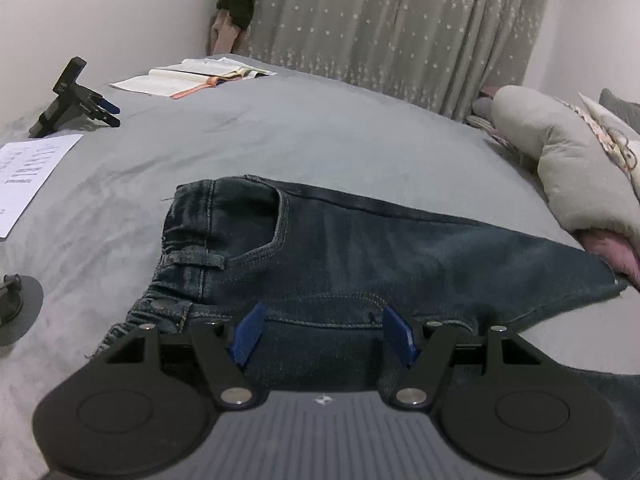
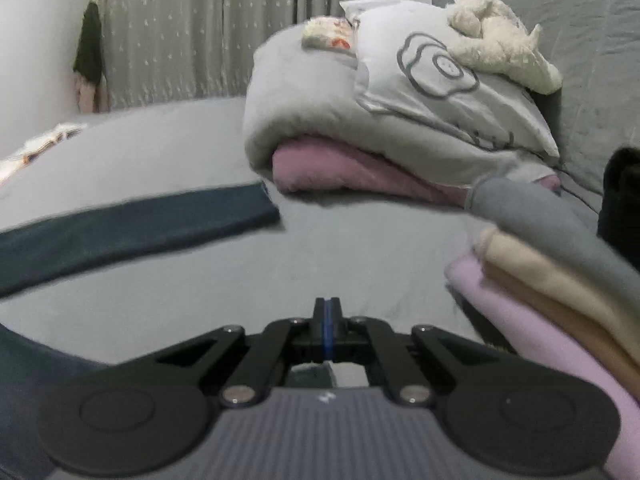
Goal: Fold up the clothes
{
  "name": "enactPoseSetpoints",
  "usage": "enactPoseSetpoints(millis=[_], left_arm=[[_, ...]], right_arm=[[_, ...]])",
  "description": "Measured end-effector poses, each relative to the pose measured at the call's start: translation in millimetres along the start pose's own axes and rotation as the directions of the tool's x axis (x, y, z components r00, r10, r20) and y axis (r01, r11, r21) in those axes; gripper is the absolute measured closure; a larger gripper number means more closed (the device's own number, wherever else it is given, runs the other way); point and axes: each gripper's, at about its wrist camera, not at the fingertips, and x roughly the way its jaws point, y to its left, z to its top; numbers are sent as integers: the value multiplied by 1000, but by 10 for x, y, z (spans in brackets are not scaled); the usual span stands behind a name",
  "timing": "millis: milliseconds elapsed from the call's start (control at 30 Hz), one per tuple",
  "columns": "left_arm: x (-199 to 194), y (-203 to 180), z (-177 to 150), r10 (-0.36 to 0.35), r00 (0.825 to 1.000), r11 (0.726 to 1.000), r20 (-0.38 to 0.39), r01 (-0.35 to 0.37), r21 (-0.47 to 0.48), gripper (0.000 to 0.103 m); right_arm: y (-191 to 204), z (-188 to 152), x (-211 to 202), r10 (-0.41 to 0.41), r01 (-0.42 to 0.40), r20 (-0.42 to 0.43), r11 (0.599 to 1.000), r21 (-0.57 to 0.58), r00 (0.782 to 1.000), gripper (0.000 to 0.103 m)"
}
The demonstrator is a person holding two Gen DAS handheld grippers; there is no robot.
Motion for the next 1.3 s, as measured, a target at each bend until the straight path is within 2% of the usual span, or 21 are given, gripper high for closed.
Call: enactPoseSetpoints(millis=[67,100,133,167,233,300,333,400,433,467,500,633,800,1000,1133,1300], left_arm=[[34,-42,-2,-12,1000,1000,-12,12,17,37],[71,-80,5,-15,1000,999,-16,15,29,37],[84,-93,17,-14,1000,999,-14,14,35,36],[104,-93,20,-13,1000,999,-21,14,34,33],[145,-94,25,-11,999,999,-34,13,33,32],[166,-88,33,-14,999,1000,-42,15,27,30],[168,-81,38,-17,999,1000,-45,18,23,30],[171,-69,48,-24,999,1000,-49,24,14,30],[174,-67,47,-24,999,1000,-49,25,14,30],[173,-46,54,-34,998,999,-50,35,16,30],[172,-35,56,-36,998,999,-52,37,17,30],[171,-35,60,-39,998,999,-53,39,5,29],[148,13,86,-52,998,998,-43,51,-38,29],[140,77,93,-34,999,998,-39,32,-53,29],[147,147,101,-17,999,997,-41,14,-79,29],[167,172,99,-7,999,996,-45,3,-89,29]], right_arm=[[-39,-71,162,94,-92,-94,995,22,991,60],[-42,-132,251,89,-87,-130,996,23,988,11],[-42,-184,312,82,-80,-153,997,23,985,1],[-47,-233,334,78,-73,-155,997,35,985,0],[-89,-379,398,109,-92,-147,989,118,983,1],[-116,-473,442,190,-160,-124,963,219,974,4],[-61,-485,451,181,-154,-121,967,204,976,12],[51,-500,472,158,-137,-119,976,170,980,37],[96,-480,485,143,-124,-126,981,151,982,68],[118,-448,492,146,-126,-131,981,145,981,81],[150,-421,494,142,-124,-133,983,132,981,84],[367,-345,454,60,-58,-116,998,20,991,89],[550,-227,194,-41,40,-21,999,-36,999,90],[627,35,-78,-147,151,98,988,-30,984,91],[489,152,-7,-155,154,58,988,19,986,90],[616,-30,493,-203,200,-63,979,-44,977,88]])
